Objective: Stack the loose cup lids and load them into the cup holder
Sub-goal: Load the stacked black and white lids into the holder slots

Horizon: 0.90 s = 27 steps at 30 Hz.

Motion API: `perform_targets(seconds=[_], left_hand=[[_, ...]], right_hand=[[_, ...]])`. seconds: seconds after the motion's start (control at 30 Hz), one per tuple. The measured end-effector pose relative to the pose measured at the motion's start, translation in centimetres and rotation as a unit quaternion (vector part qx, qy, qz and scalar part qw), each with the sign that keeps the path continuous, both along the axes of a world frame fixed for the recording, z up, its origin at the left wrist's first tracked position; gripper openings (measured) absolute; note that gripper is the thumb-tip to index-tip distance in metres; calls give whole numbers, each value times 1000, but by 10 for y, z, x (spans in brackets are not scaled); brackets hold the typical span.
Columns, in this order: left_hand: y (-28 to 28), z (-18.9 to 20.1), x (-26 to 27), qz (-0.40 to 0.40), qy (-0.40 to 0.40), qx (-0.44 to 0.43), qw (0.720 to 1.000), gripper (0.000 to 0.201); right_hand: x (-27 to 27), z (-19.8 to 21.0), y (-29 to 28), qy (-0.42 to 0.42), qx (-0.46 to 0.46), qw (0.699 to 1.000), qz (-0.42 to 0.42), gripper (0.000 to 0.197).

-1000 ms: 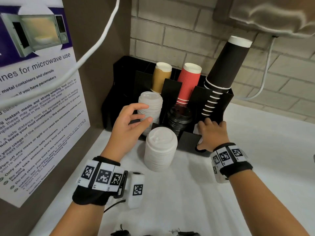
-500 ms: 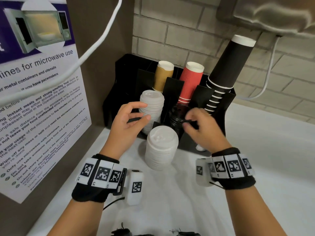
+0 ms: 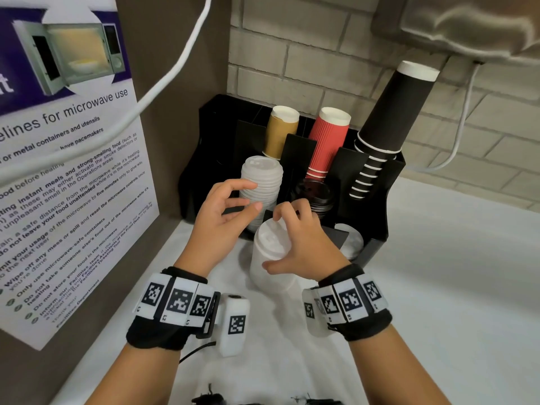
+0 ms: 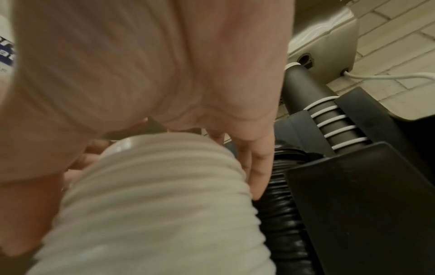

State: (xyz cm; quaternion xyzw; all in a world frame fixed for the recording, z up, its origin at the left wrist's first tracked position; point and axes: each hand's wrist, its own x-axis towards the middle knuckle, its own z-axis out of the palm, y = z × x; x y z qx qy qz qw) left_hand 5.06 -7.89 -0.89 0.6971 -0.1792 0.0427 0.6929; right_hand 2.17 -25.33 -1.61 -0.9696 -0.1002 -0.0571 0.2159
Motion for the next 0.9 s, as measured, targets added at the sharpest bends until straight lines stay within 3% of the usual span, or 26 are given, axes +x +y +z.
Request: perform_targets(seconds=[0.4,0.57,0.73,0.9], left_hand=[[2,0,-1,-10,3,6,1000,33],[0,-2,-5,-153,11,20,988,87],[-14,-2,-10,-166,22,-74,983,95],[-8,-1,-7,-152,14,-68,986,91]], right_hand=[[-6,11,-7,-22,116,993,-21,66],[-12,38,-7,-89,266,960,-18,58],[-19,47,5,-37,360,932,14,49],[-21,53,-5,36,374,926,42,53]])
